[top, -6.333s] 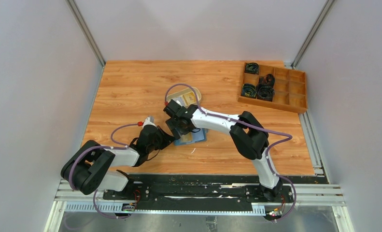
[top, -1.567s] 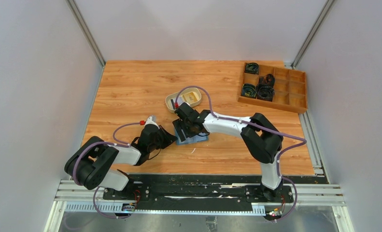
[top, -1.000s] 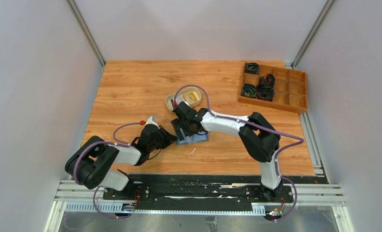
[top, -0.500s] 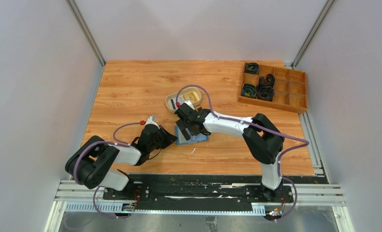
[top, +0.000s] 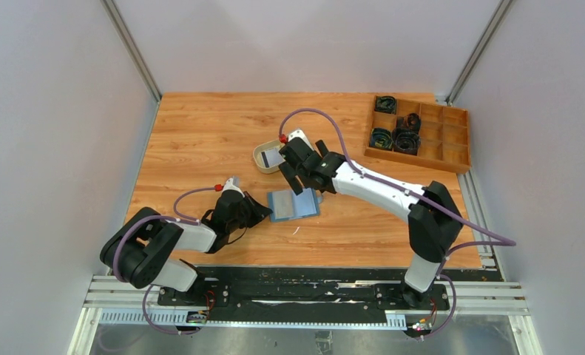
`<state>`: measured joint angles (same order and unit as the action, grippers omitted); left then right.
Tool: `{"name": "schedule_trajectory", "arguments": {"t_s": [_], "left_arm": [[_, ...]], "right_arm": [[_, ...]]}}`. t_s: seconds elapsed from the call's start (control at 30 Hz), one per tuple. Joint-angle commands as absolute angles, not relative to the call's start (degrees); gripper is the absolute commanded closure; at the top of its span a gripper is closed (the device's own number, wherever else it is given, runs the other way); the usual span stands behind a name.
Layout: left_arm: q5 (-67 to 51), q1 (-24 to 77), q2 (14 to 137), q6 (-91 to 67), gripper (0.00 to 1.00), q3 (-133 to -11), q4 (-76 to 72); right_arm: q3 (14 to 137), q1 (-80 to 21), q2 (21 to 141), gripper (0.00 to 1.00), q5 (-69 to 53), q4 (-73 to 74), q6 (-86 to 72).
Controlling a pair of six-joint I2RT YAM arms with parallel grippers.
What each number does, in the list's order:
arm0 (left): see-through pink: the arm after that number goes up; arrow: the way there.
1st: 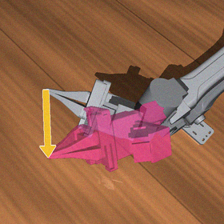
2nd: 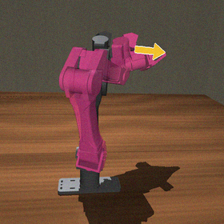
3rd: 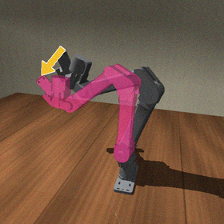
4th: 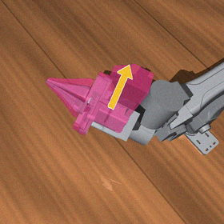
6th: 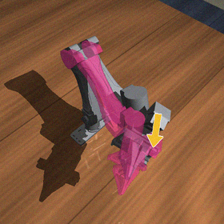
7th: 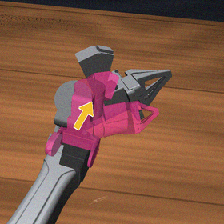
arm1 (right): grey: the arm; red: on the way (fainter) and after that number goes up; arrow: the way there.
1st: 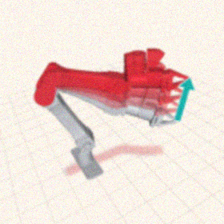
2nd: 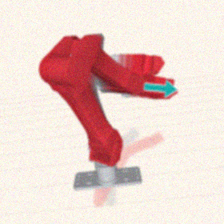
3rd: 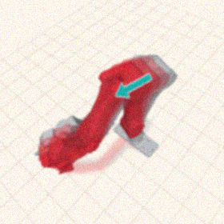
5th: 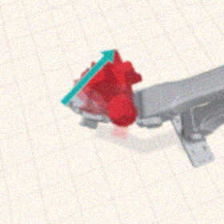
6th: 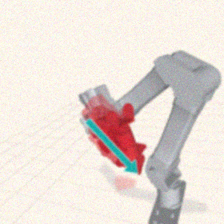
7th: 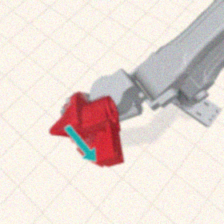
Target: Take the credit cards out of the card holder
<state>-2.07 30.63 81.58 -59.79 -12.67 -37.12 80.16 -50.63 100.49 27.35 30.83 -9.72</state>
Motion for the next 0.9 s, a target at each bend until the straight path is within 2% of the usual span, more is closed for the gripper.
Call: {"name": "schedule_trajectory", "arguments": {"t_s": [0.0, 0.23, 0.87], "left_arm": [[-1.3, 31.2, 84.0, -57.7, 1.0, -11.7, -29.7], [-1.3, 31.2, 83.9, -57.6, 1.0, -11.6, -29.6], [-1.3, 31.2, 85.1, -57.7, 1.0, -12.1, -29.7]], "right_arm": [[81.6, -54.3, 100.0, 0.0, 20.1, 27.9, -10.4], [84.3, -56.0, 107.2, 0.0, 10.7, 25.1, -16.2], [84.5, -55.9, 115.5, 0.02, 11.3, 23.4, -17.2]]}}
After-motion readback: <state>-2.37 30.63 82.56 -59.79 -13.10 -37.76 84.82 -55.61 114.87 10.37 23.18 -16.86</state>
